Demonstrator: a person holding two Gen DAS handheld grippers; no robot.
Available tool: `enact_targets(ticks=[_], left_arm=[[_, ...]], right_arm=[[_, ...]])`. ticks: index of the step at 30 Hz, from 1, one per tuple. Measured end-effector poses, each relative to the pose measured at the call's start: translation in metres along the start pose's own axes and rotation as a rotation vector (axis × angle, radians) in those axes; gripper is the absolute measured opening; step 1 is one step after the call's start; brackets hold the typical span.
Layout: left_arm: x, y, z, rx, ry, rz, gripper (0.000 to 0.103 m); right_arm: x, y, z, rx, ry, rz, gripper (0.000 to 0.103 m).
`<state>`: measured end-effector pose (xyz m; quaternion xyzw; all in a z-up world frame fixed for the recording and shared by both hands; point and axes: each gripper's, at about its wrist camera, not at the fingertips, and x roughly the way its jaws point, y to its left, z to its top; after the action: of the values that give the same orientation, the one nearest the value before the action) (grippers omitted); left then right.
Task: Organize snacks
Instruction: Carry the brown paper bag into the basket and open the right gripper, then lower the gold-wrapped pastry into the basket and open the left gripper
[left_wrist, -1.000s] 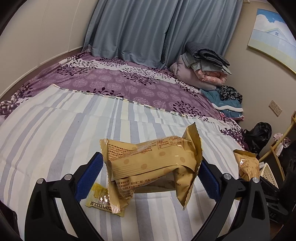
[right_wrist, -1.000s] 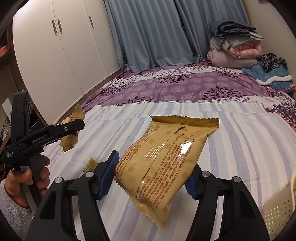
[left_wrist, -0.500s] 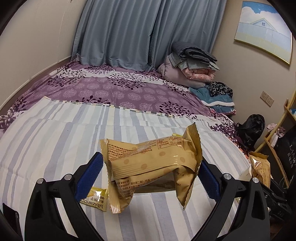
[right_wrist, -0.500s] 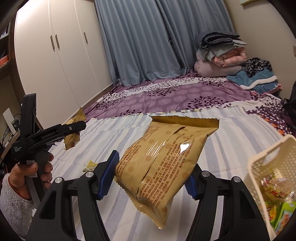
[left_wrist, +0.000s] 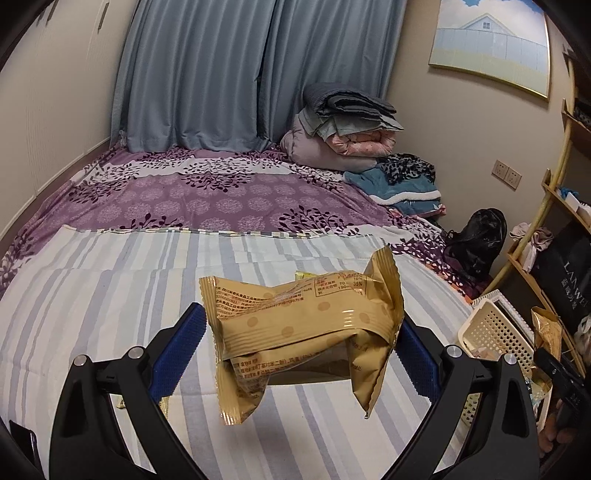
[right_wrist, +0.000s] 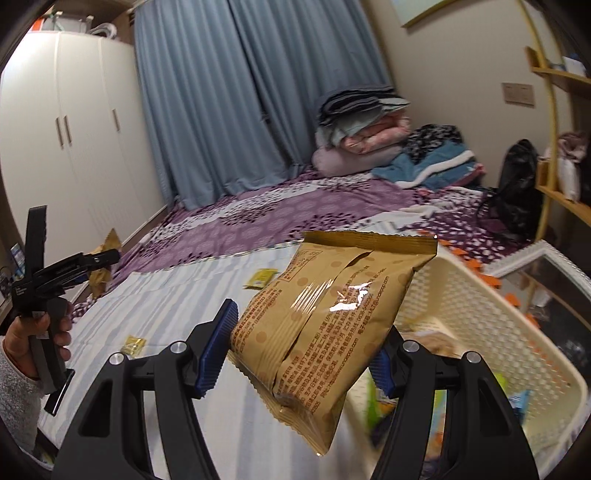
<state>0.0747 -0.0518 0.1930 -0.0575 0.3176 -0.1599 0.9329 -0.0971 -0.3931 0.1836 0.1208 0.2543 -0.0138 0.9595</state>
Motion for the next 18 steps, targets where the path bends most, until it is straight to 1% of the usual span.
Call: enact_targets(ticks=[6, 12, 18], left_arm=[[-0.002, -0.032, 0.004, 0.053, -0.005, -0.029, 0.098], [0.001, -0.07, 0.003, 0.113, 0.005, -0.075, 0.098], [0.007, -0.111, 0.001, 0.174, 0.022, -0.123, 0.098]], right_arm=[[-0.029, -0.053, -0.006, 0.084, -0.039, -0.091, 0.064], [-0.062, -0.097, -0.003, 0.132, -0.112, -0.187, 0.064], [-0.073, -0.12, -0.008, 0.15, -0.126, -0.204, 0.064]])
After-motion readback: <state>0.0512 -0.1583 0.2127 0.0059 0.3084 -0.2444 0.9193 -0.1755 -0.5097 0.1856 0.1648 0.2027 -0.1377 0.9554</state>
